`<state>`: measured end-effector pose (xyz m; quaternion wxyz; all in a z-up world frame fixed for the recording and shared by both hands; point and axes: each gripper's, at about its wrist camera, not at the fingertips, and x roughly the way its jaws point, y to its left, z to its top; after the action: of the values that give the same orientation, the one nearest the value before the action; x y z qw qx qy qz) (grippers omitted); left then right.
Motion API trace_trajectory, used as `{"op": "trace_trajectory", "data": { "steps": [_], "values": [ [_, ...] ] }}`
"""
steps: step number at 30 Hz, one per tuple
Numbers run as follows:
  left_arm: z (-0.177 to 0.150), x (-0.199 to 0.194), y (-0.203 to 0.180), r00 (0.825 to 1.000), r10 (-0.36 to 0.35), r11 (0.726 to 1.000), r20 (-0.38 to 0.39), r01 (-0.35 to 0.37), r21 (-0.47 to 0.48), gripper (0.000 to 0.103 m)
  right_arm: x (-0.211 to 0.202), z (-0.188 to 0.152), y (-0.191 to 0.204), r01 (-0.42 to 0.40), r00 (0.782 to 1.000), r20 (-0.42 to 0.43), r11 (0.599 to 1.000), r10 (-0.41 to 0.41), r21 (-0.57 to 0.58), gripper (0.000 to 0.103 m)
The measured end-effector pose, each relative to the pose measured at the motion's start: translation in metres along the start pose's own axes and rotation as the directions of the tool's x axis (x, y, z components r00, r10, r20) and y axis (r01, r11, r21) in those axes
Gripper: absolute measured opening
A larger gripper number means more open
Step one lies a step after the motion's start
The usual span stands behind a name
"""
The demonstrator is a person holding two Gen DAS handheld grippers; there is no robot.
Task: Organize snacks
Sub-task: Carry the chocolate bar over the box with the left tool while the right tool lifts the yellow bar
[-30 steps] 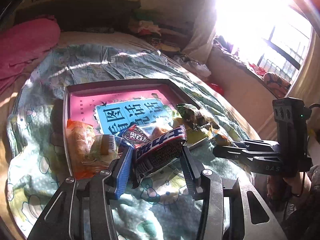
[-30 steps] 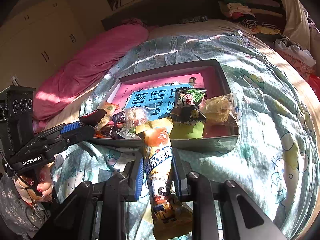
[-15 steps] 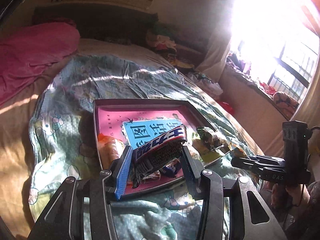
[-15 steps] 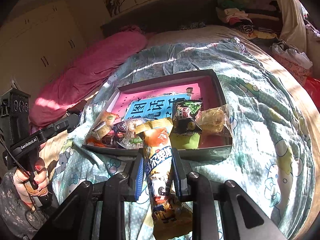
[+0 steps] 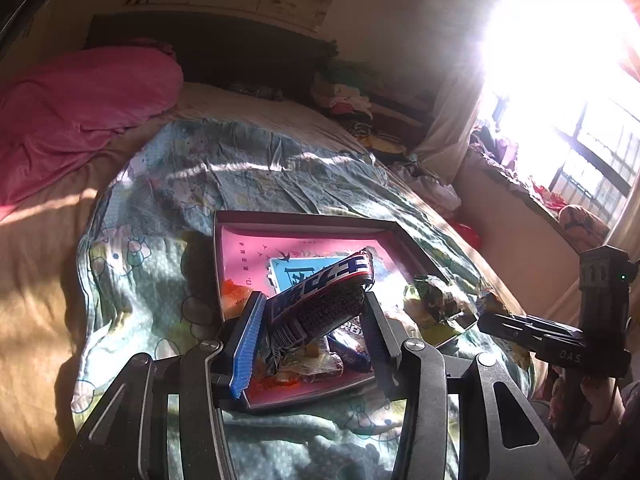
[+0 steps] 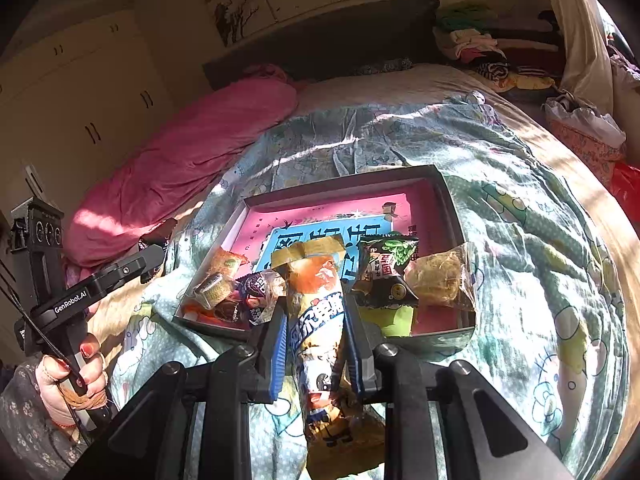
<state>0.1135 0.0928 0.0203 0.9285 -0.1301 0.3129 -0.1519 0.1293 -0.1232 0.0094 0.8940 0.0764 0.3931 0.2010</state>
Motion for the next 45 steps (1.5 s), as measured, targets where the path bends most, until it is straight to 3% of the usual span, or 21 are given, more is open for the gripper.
{"op": "trace_trajectory", "data": {
  "steps": [9, 24, 45],
  "values": [
    [0.002, 0.007, 0.003, 1.000, 0.019, 0.999, -0.004, -0.019, -0.030, 0.049, 0.009, 0.007, 0.008, -0.014, 1.000, 0.009, 1.000, 0.014, 0.005, 0.025],
    [-0.007, 0.031, -0.013, 0.999, 0.021, 1.000, -0.045, -0.021, 0.002, 0.049, 0.025, 0.022, 0.016, -0.036, 0.999, 0.026, 0.999, 0.035, 0.026, 0.025],
    [-0.015, 0.051, -0.031, 0.998, 0.050, 0.996, -0.045, -0.047, 0.069, 0.049, 0.047, 0.026, 0.027, -0.043, 0.998, 0.037, 0.999, 0.043, -0.008, 0.025]
  ]
}}
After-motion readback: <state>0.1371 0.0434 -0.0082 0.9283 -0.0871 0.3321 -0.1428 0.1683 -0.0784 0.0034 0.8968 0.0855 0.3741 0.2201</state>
